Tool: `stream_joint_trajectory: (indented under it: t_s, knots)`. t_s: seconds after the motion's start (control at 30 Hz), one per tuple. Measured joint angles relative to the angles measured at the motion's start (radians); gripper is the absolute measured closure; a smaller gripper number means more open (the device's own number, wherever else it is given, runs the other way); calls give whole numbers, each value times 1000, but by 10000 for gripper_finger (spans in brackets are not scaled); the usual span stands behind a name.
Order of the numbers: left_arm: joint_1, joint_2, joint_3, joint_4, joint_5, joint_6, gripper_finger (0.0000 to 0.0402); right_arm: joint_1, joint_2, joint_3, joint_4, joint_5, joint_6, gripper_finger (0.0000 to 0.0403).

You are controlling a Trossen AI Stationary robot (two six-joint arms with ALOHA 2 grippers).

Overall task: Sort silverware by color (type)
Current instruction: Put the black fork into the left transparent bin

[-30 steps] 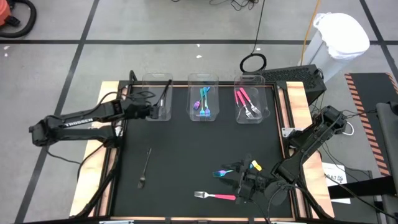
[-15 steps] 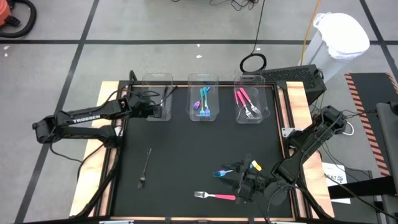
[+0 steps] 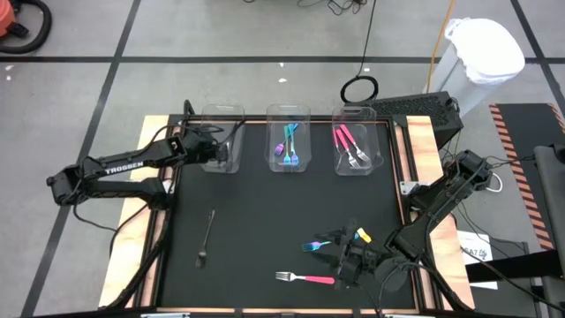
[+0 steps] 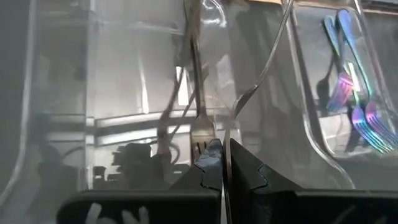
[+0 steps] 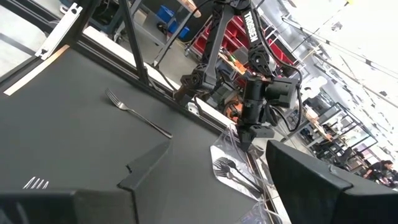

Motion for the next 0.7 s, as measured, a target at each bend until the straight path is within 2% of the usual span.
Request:
stream_joint_trajectory:
  t_s: [0.13,0.3,0.47,0.7]
  knots:
    - [0,0,13,-29,-64,-16,399,0,0,0,-10,0,4,152]
    - [0,0,19,-113,-170,-121,400,0,0,0,-19,0,16,152]
    - [1,0,17,-142,-182,-165,399,0,0,0,-19,0,19,152]
    - [1,0,17,-141,-211,-150,367,0,0,0,-19,0,19,152]
